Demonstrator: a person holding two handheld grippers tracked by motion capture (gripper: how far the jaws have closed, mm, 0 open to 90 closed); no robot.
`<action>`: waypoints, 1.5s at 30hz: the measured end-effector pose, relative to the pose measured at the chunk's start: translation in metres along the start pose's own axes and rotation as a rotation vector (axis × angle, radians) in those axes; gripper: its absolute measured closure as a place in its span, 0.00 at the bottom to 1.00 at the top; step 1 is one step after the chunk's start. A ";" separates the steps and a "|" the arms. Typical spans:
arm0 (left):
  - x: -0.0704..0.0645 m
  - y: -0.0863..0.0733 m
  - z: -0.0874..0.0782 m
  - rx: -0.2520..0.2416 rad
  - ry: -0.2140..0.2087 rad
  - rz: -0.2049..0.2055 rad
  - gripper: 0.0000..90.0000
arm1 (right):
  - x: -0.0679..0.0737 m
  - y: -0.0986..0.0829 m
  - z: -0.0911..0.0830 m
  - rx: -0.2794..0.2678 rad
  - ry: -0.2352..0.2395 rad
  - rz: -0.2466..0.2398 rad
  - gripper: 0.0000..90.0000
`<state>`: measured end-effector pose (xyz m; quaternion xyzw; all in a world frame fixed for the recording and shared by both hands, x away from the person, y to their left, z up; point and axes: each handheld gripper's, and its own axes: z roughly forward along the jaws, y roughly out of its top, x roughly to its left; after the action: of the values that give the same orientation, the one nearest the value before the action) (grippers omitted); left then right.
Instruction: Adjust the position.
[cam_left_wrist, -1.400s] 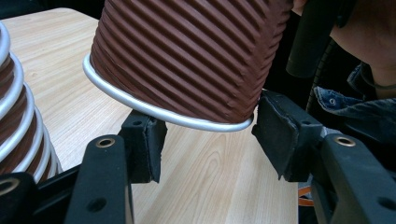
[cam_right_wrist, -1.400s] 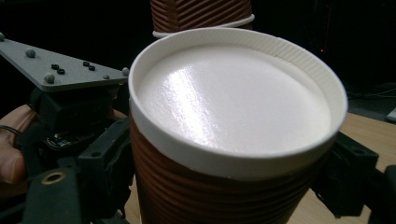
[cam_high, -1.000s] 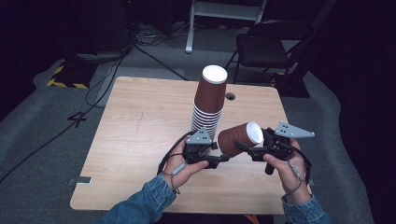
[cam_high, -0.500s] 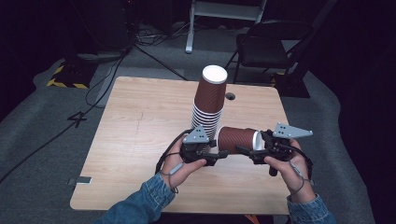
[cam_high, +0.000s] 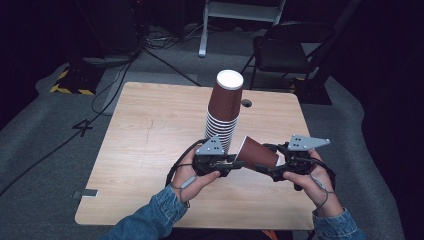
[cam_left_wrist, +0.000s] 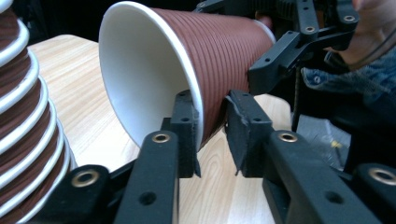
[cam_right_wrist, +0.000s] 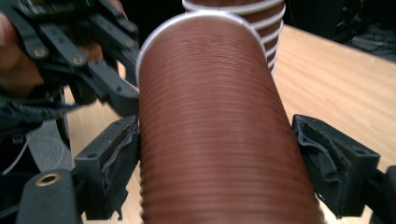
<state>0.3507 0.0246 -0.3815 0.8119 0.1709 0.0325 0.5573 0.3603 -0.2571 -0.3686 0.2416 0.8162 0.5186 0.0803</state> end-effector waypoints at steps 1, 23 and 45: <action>-0.001 0.000 0.000 0.011 0.002 0.013 0.84 | 0.000 -0.001 0.001 0.004 0.001 -0.001 0.20; -0.010 0.002 0.006 0.128 -0.080 0.093 0.97 | -0.001 0.006 0.006 0.152 0.033 -0.076 0.17; -0.011 -0.001 0.014 0.228 -0.124 0.068 0.97 | 0.015 0.015 0.021 0.278 0.075 -0.213 0.18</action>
<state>0.3435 0.0093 -0.3858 0.8758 0.1110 -0.0182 0.4694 0.3595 -0.2278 -0.3631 0.1429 0.9034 0.3982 0.0700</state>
